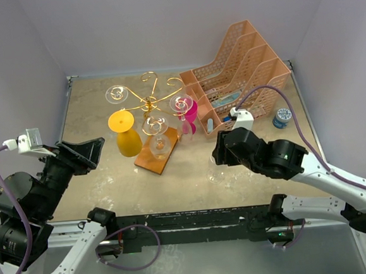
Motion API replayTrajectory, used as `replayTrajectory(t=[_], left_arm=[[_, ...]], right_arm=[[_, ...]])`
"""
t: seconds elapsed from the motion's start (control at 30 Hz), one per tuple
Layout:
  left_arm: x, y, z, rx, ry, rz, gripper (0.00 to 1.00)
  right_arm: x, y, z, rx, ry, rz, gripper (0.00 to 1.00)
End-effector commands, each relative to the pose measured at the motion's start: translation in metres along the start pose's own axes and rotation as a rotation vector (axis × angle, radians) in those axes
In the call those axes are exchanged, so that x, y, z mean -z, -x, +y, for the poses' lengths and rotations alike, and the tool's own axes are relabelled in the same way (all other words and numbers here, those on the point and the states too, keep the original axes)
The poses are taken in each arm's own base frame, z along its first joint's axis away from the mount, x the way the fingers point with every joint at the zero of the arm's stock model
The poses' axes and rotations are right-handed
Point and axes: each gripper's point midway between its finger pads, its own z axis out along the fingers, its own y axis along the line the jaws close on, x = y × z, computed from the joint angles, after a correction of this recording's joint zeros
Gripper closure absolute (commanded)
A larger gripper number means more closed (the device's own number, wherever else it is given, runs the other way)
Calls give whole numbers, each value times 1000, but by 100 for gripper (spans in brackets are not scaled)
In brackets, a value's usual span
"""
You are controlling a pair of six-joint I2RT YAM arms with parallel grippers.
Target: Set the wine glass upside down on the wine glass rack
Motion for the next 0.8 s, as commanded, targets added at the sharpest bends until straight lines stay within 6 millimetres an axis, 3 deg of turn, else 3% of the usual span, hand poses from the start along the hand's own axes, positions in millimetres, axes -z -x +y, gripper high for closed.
replayTrajectory(t=[0.0, 0.23, 0.5, 0.77], left_arm=[[-3, 10, -7, 3, -26, -36, 45], [-3, 13, -12, 2, -37, -36, 45], [-5, 21, -16, -10, -48, -60, 45], [-2, 37, -31, -39, -91, -75, 45]], right_arm=[[-4, -4, 9, -16, 50, 2, 49], [-25, -26, 8, -37, 11, 61, 47], [-38, -34, 17, -23, 30, 72, 50], [-51, -37, 17, 8, 12, 62, 64]])
